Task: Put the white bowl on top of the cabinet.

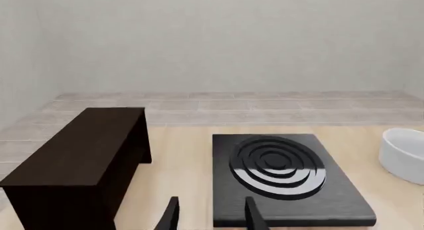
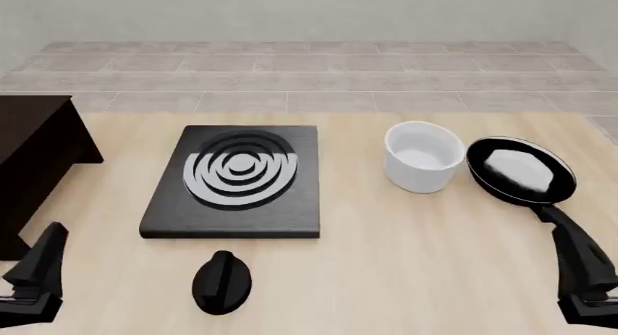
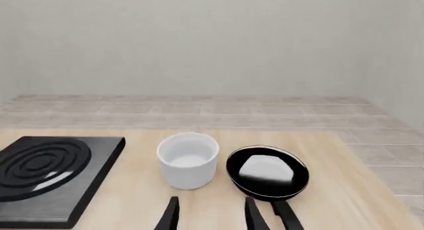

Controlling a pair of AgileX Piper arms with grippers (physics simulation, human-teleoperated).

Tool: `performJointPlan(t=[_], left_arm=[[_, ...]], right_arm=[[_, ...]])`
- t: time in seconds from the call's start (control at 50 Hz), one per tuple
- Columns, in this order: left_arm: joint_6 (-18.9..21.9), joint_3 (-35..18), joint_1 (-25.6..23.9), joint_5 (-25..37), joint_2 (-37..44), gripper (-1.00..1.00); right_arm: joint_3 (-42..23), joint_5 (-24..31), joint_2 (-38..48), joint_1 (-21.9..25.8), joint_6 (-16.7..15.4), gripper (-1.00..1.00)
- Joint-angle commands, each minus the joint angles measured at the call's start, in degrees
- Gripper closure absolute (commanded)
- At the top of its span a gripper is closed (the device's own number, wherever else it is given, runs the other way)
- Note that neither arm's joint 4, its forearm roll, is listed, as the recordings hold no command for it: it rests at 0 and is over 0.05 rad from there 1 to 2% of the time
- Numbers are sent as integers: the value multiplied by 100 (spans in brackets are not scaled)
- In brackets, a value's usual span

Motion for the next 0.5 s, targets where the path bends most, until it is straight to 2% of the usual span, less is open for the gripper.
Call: performJointPlan(t=[0.02, 0.08, 0.1, 0.14, 0.26, 0.3, 0.34, 0.36, 0.4, 0.44, 0.5], left_arm=[[-175, 1, 62, 27, 26, -100], [-155, -63, 33, 26, 54, -100], [-38, -84, -48, 49, 23, -100], [-200, -147, -77, 0, 108, -100], [-282, -212, -90, -216, 304, -100], [-359, -281, -100, -216, 337, -100], [-732, -525, 61, -217, 586, -100], [-761, -660, 64, -107, 546, -100], [-515, -939, -148, 131, 534, -100], [-456, -1159, -167, 299, 534, -100], [-185, -1309, -432, 459, 590, -100]], right_arm=[[-6, -133, -1, 23, -89, -100], [-8, -99, -1, 20, -69, -100], [-12, -132, -2, 23, -93, -100], [-9, -143, -2, 23, -98, -100], [-16, -157, -2, 26, -112, -100], [-7, -111, -1, 21, -76, -100], [-6, -85, 0, 18, -58, -100], [-3, -107, 0, 20, -71, -100], [-8, -165, -2, 25, -113, -100], [-10, -99, -1, 20, -71, -100], [-12, -91, 0, 19, -66, -100]])
